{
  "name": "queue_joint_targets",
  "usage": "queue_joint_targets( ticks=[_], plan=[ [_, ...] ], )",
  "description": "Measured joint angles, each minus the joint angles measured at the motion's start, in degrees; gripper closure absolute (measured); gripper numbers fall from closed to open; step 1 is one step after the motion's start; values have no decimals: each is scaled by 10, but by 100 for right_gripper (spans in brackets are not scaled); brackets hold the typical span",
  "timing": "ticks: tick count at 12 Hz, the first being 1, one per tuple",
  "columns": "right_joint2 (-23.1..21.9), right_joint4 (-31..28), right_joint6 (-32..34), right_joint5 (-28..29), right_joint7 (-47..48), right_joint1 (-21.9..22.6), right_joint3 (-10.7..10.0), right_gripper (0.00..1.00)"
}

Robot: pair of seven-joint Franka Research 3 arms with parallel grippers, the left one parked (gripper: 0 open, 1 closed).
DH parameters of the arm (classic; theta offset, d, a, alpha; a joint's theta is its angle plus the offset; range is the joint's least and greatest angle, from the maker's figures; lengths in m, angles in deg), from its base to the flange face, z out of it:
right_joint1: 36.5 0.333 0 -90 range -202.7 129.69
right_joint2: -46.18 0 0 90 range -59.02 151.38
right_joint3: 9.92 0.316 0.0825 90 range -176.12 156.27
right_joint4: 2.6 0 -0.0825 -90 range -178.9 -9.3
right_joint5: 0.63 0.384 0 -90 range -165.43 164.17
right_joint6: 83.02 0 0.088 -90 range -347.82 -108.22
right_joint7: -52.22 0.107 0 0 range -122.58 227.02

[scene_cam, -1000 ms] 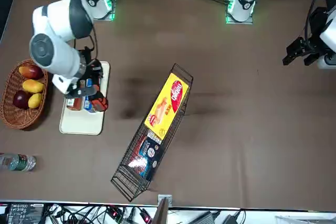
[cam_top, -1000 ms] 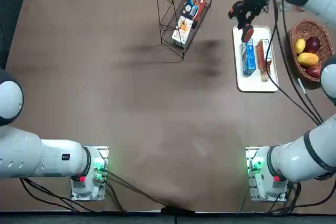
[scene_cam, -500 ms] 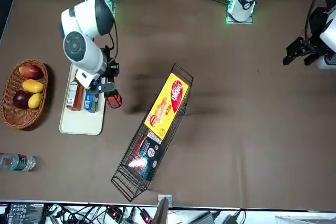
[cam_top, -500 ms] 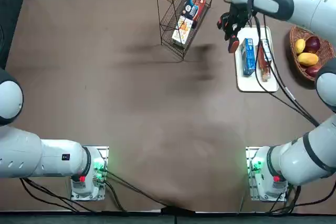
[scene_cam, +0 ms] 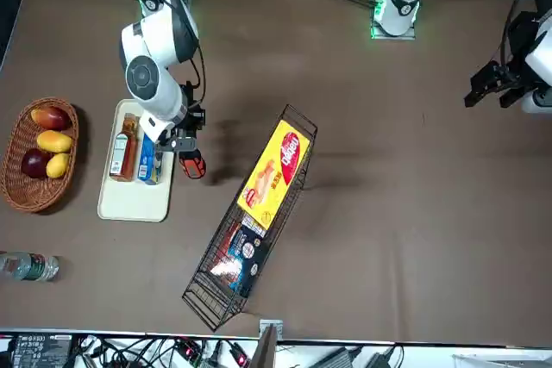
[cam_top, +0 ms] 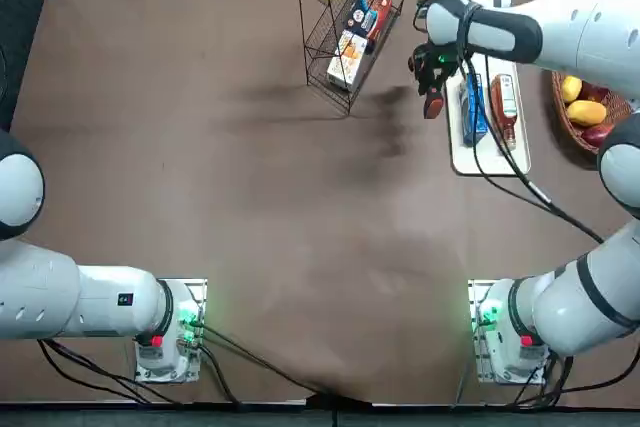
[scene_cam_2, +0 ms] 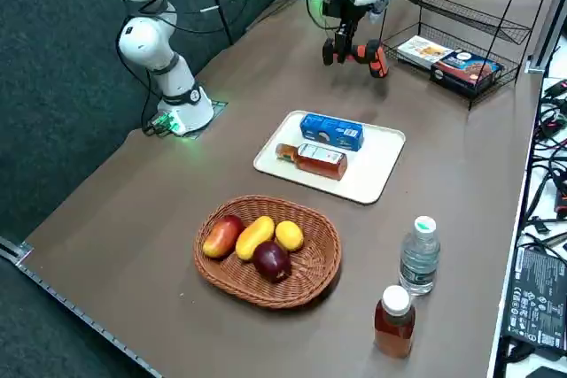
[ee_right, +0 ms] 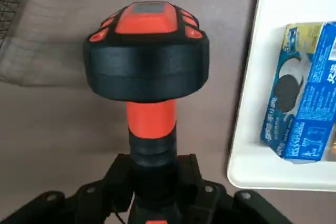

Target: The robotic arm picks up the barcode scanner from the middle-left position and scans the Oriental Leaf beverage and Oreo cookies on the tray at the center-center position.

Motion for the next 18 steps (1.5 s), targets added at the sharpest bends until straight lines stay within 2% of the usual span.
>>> queue_joint_targets(
  ticks=[6, 13, 18],
  plan=[
    [5, -52, -95, 21, 18, 5, 0, 58],
    [49, -101, -238, 22, 58, 40, 0, 58],
    [76, -110, -280, 22, 98, 47, 0, 58]
  ],
)
